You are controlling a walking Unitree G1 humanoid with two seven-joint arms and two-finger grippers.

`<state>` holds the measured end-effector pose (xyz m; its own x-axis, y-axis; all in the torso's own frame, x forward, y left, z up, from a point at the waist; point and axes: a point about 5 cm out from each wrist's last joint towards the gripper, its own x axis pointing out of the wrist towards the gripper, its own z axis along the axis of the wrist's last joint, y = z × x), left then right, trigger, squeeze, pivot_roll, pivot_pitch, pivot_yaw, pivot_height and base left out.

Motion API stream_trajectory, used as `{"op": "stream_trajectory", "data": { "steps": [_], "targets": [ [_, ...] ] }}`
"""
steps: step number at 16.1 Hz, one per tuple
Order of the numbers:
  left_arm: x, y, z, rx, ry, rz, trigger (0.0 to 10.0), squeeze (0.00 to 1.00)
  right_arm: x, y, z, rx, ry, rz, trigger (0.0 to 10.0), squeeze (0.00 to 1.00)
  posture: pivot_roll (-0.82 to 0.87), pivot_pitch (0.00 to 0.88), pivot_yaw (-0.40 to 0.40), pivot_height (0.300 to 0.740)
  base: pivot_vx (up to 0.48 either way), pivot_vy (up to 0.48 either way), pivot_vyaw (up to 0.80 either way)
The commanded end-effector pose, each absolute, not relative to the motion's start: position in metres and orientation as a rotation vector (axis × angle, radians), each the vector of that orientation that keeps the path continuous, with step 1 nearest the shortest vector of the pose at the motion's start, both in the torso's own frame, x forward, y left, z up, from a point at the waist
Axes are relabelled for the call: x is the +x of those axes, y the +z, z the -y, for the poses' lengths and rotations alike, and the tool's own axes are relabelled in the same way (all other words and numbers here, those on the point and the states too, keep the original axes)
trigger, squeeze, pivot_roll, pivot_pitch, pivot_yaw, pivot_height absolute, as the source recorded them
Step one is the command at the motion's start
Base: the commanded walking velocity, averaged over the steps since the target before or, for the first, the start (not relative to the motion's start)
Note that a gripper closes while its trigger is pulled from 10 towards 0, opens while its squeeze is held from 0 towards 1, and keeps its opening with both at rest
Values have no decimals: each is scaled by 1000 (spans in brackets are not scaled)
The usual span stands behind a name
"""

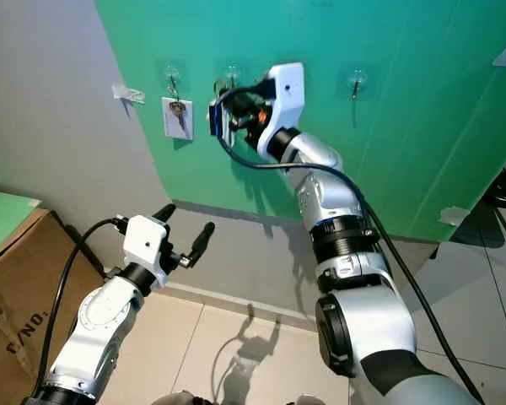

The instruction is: Hang keys on a hook

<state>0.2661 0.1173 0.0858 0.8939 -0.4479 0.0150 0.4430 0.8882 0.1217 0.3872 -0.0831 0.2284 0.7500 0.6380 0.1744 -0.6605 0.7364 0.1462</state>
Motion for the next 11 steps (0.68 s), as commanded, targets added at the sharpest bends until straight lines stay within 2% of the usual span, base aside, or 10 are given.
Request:
{"op": "stream_trajectory", "data": {
  "steps": [1,11],
  "targets": [
    [265,89,-118,142,-473,66,10000,0,391,232,84,224,700,123,0,0,-87,0,62,740,0,0,0],
    [264,92,-121,135,-453,80,10000,0,402,226,91,324,629,78,0,0,-70,0,53,740,0,0,0]
  ]
}}
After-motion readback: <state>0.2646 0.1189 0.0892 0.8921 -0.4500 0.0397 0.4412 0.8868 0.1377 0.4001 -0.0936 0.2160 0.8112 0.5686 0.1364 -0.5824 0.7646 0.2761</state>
